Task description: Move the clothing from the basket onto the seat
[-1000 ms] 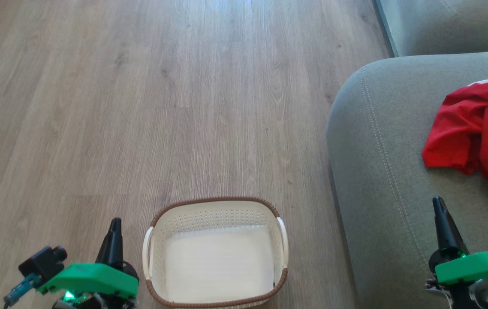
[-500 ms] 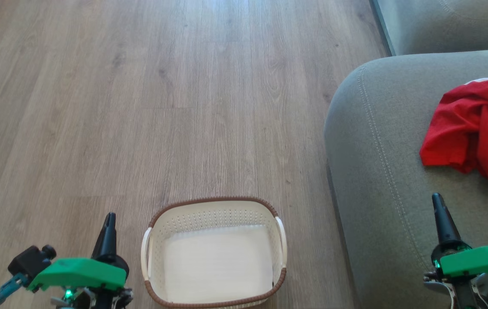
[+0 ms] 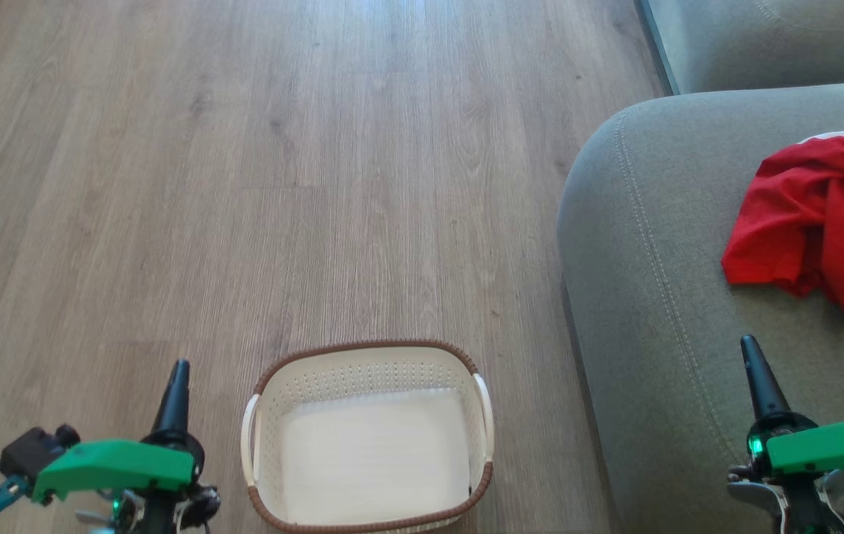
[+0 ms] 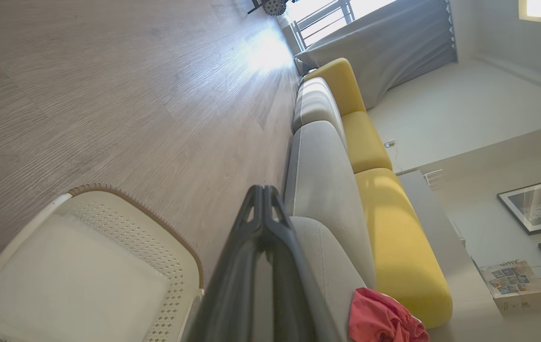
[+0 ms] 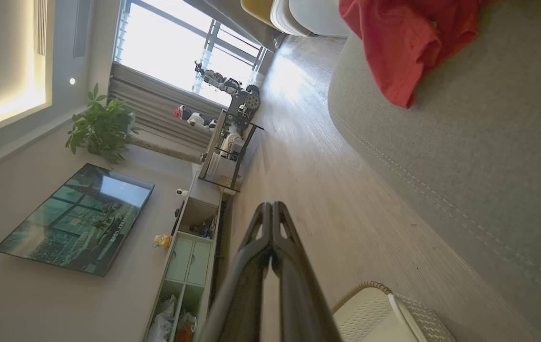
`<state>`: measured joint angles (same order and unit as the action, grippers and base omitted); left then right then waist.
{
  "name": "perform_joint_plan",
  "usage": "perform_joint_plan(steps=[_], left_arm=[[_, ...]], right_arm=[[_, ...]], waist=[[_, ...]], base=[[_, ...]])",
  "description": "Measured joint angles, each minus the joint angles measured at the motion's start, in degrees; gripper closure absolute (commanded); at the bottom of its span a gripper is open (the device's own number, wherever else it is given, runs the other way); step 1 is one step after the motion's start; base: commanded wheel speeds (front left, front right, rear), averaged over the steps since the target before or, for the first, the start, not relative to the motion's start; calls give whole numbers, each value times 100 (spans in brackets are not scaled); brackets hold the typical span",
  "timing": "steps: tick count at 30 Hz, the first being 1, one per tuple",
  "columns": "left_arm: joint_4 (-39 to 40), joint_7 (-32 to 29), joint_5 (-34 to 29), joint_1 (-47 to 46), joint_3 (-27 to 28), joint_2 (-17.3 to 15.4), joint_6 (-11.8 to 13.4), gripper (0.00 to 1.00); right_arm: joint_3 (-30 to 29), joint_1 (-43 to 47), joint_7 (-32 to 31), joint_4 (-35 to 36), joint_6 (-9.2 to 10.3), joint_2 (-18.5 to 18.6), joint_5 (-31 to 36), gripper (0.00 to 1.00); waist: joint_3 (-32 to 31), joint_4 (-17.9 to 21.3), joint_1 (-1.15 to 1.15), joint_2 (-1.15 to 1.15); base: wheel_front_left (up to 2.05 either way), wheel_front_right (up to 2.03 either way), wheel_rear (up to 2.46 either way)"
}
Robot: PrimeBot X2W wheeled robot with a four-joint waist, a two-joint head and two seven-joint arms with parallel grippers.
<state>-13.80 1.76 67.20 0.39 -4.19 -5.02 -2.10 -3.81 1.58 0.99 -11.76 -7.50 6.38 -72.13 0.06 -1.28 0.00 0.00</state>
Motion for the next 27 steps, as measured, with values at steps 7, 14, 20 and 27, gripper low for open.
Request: perform_joint_plan(steps=[7, 14, 20, 27], left_arm=[[-32, -103, 449, -53, 130, 14, -99, 100], [-81, -230, 895, -122, 249, 36, -197, 100], [-91, -326, 1279, -155, 323, 49, -249, 100], [-125, -436, 1803, -181, 486, 78, -348, 100]], right_arm=[[-47, -121, -112, -81, 0, -69, -344, 100], [-121, -203, -209, -151, 0, -97, -700, 100], [-153, -227, -318, -186, 0, -133, -998, 100], [-198, -315, -445, -286, 1, -227, -1397, 100]], waist=[[2, 23, 0, 0], [4, 45, 0, 0], [6, 65, 0, 0], [9, 90, 0, 0]], base=[[0, 0, 0], [0, 0, 0], [0, 0, 0], [0, 0, 0]])
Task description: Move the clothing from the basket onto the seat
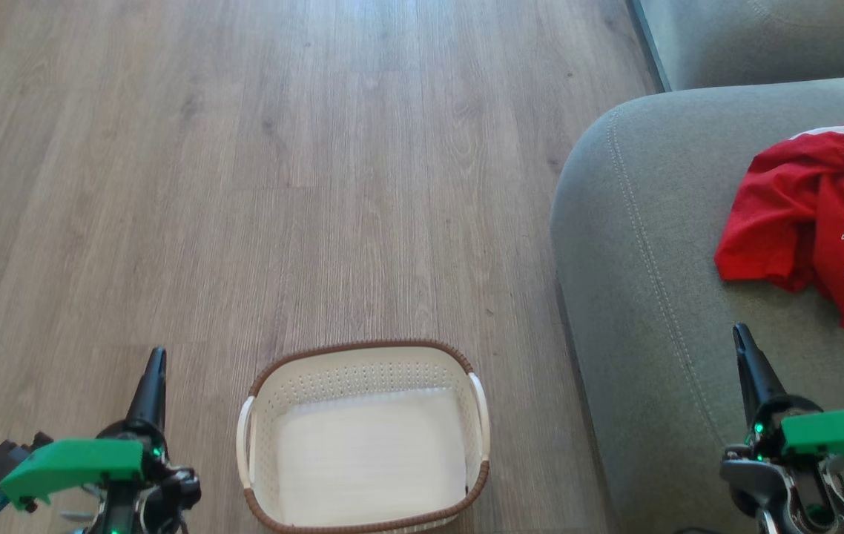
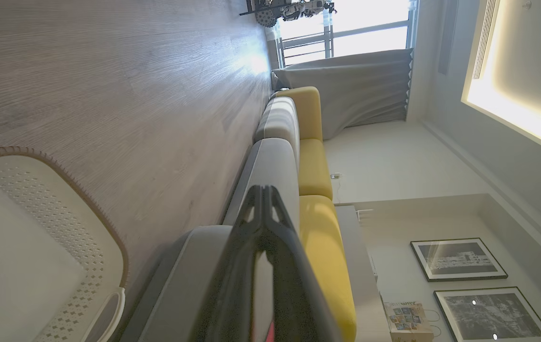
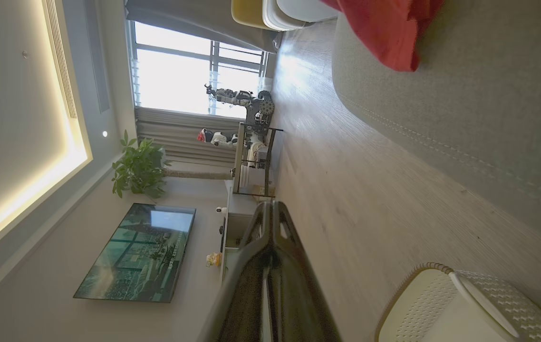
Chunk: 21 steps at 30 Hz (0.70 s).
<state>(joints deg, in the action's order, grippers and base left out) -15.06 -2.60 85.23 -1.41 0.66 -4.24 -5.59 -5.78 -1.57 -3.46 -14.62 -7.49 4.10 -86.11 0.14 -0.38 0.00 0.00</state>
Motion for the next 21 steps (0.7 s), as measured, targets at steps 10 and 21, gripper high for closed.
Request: perform_joint_plan(steps=[10, 21], left_arm=[[-25, -151, 560, -103, 135, 57, -103, 100], [-48, -221, 806, -185, 198, 67, -153, 100]], right_arm=[[-86, -120, -119, -79, 0, -33, -438, 100], [-115, -156, -218, -124, 0, -53, -632, 100]], waist=[[3, 29, 0, 0], [4, 39, 0, 0]], base=[[0, 0, 0], [0, 0, 0]])
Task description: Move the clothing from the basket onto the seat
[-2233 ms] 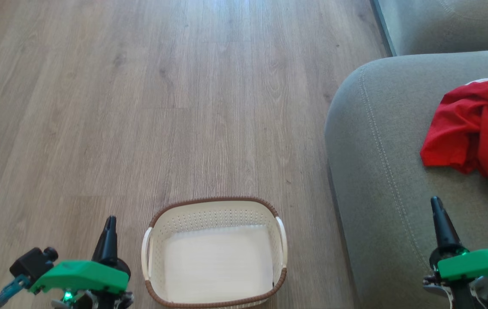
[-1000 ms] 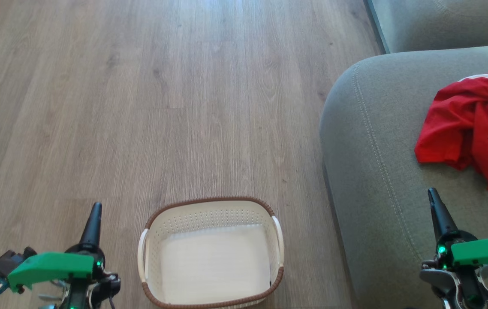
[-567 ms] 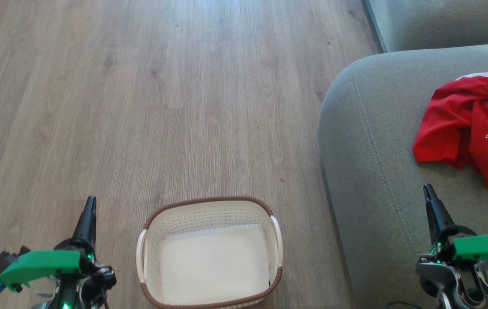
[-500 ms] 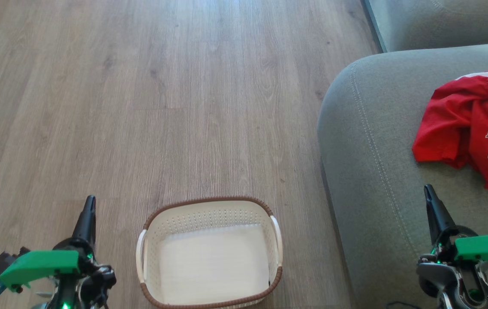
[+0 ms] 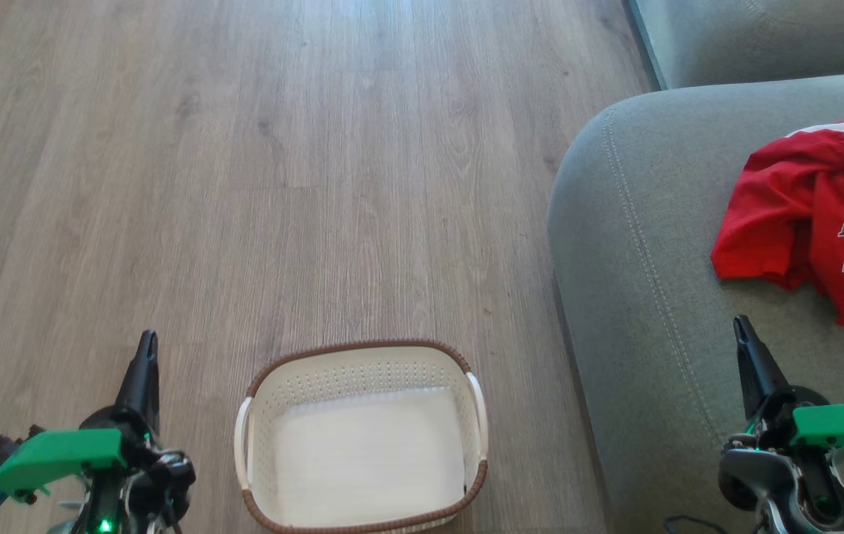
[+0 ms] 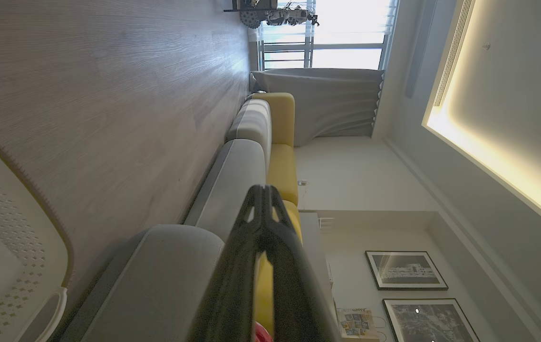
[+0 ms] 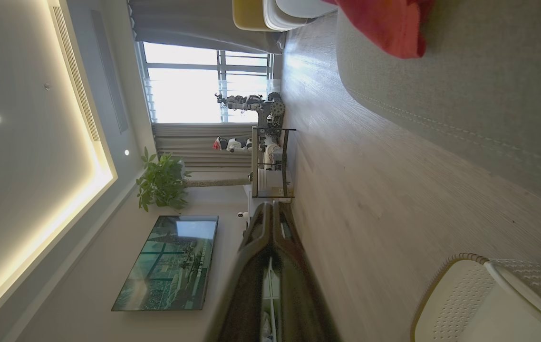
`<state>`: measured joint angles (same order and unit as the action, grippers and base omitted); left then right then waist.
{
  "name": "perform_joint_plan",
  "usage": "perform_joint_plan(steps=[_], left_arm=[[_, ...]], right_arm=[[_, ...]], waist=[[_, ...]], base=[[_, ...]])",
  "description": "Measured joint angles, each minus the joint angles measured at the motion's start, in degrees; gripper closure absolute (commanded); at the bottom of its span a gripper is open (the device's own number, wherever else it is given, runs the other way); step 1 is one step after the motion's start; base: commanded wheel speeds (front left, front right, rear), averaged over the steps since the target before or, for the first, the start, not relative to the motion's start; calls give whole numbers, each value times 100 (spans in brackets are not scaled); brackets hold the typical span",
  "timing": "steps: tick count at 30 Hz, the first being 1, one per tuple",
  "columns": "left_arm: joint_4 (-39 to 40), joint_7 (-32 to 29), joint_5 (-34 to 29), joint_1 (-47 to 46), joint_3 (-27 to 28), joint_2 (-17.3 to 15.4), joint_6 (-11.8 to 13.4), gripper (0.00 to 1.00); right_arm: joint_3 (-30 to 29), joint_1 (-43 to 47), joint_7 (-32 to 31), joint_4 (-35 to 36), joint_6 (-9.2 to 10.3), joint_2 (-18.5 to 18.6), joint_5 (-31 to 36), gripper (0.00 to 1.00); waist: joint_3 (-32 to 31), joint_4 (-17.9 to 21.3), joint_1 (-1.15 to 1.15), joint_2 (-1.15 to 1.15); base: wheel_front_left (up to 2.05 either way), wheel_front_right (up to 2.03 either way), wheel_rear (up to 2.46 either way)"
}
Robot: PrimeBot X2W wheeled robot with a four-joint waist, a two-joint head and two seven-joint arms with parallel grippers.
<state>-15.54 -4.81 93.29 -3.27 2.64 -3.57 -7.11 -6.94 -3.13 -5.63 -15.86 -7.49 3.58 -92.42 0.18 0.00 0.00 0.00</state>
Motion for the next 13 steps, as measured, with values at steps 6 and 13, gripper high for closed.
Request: perform_joint_plan(steps=[6, 13], left_arm=[[-1, -22, -1, 1, 7, 7, 0, 100], [-1, -23, -1, 1, 13, 14, 0, 100]], right_arm=[[-3, 0, -1, 0, 0, -1, 0, 100], [-7, 0, -1, -1, 0, -2, 0, 100]], waist=[[0, 0, 0, 0], [0, 0, 0, 0]], base=[[0, 0, 0], [0, 0, 0]])
